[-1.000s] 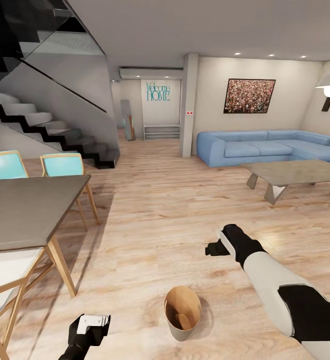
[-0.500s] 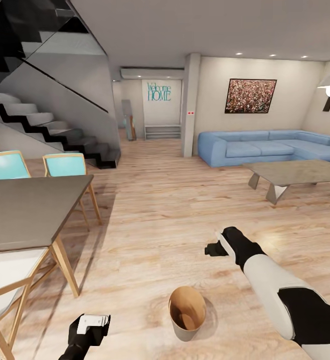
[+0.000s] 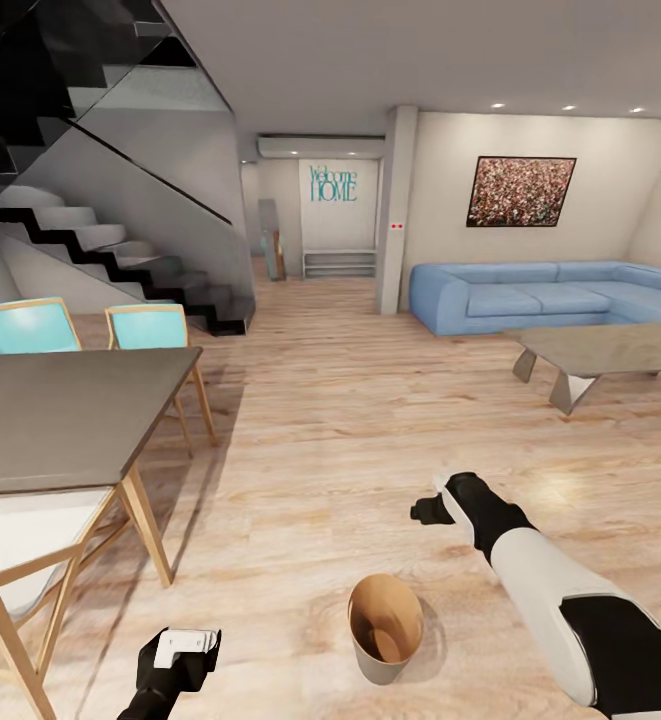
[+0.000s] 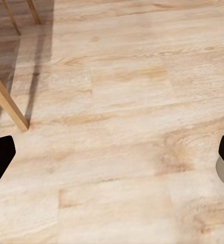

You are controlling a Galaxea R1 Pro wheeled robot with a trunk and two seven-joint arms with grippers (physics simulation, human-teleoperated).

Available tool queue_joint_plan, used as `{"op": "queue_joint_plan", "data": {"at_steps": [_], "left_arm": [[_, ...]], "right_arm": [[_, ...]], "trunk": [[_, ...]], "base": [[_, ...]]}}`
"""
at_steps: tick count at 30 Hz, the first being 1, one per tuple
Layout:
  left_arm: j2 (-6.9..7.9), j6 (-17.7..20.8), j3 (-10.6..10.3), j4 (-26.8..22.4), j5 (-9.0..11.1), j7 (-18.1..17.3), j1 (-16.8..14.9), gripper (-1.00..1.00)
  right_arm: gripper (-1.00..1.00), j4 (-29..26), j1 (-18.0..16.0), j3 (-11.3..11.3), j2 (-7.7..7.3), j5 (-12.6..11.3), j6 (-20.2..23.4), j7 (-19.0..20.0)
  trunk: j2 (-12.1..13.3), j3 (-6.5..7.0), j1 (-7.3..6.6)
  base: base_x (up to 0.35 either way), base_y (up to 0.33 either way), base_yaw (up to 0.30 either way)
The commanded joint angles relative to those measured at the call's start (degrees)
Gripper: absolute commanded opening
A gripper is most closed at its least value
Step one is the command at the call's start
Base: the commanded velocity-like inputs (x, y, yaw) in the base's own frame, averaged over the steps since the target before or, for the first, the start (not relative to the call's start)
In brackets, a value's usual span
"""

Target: Put the three can of soda from the living room inside the tash can in the kitchen.

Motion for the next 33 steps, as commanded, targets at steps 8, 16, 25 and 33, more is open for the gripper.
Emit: {"op": "queue_joint_plan", "data": {"at_steps": [8,16,25,33], "left_arm": [[0.0,0.0,0.0,0.0,-0.1,0.0,0.0,1.0],[0.0,0.0,0.0,0.0,-0.1,-0.1,0.0,1.0],[0.0,0.0,0.0,0.0,0.0,-0.1,0.0,1.0],[0.0,0.0,0.0,0.0,0.1,-0.1,0.0,1.0]], "right_arm": [[1.0,-0.2,1.1,0.0,0.02,0.0,-0.3,0.0],[1.0,-0.1,1.4,0.1,0.07,0.0,-0.3,-0.1],[1.0,0.2,2.1,0.1,-0.02,0.1,-3.1,-0.2],[1.0,0.1,2.6,0.2,0.1,0.2,-3.4,-0.2]], "trunk": [[0.0,0.0,0.0],[0.0,0.0,0.0],[0.0,0.0,0.0],[0.0,0.0,0.0]], "base": [[0.007,0.0,0.001],[0.142,0.024,0.0],[0.289,0.007,0.0],[0.191,-0.031,0.108]]}}
